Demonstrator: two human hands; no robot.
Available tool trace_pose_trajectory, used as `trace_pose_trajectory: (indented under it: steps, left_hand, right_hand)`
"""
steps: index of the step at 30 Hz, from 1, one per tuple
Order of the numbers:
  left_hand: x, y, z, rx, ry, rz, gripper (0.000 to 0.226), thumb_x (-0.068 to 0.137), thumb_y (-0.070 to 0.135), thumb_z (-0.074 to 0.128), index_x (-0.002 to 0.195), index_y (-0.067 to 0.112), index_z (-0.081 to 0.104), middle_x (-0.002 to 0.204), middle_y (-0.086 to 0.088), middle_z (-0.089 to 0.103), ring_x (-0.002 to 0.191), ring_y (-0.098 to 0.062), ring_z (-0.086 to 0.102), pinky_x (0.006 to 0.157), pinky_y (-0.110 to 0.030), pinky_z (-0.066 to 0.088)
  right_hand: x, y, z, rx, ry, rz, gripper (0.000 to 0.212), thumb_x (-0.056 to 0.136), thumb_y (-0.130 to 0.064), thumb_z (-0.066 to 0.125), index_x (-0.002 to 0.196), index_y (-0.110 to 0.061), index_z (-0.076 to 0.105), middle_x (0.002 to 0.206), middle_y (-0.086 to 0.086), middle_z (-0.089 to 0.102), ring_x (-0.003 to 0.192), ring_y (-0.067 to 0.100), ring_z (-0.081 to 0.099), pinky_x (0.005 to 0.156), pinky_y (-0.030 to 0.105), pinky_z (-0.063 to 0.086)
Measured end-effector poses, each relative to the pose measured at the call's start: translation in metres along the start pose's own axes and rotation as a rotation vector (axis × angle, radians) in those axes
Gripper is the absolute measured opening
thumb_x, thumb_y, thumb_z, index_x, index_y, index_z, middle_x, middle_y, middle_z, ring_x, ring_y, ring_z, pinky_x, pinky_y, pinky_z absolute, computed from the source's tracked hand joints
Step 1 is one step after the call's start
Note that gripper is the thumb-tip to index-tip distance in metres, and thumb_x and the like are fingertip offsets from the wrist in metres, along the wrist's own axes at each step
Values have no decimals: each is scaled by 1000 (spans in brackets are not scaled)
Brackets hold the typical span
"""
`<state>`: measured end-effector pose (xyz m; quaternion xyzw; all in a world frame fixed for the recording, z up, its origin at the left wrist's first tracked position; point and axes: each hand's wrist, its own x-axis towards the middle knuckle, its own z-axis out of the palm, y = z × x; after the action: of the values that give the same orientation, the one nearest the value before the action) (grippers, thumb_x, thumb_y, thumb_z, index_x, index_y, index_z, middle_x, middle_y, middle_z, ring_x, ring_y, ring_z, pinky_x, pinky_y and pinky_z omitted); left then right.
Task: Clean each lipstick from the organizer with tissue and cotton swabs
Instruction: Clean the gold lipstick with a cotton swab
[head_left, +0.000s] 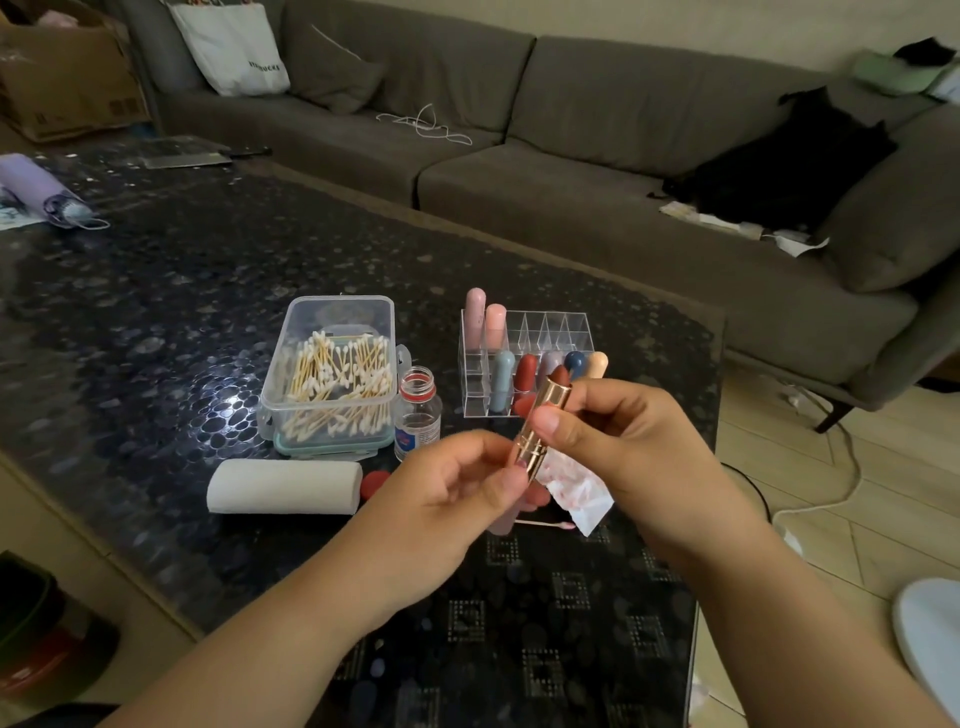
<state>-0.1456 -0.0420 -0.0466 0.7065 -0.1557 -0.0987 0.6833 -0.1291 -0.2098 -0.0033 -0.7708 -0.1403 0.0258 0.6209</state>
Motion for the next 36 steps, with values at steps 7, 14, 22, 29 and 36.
trace_pose_trajectory:
  steps: [7,14,22,29,36]
  left_hand:
    - [-1,-5,-4,-45,-19,-31,56,63,62,73,105,28,60,96,2,73,91,-12,68,85,-30,54]
    - [-4,1,-12,-20,-5,-30,30,79,32,55,100,14,64,93,2,74,86,-10,69,73,-17,50]
    - [-13,-3,-29,-10,-5,-54,30,83,30,50,106,17,65,93,3,73,86,-9,68,74,-19,51]
    - [-16,-8,-49,8,275,-71,18,88,22,55,102,20,66,92,8,73,85,-8,69,77,-20,53]
    - [-16,-15,-61,88,385,-75,13,89,16,60,91,25,69,89,0,73,84,-19,69,78,-26,51]
  right_hand:
    - [1,2,4,23,3,-1,43,72,-46,73,78,-3,70,88,36,60,79,51,55,80,60,47]
    - [5,1,8,76,-52,13,30,73,-29,65,83,-1,72,89,0,75,90,5,69,79,18,51]
    - [6,-5,27,145,-147,24,26,78,-24,57,93,-8,72,80,16,69,73,8,61,67,11,48]
    - [20,20,30,-523,-45,96,24,87,-32,64,111,-29,67,90,-16,66,81,-3,58,73,5,43]
    - [24,60,61,-975,-275,-59,34,87,-30,64,121,-24,63,114,-3,56,109,15,50,94,29,41]
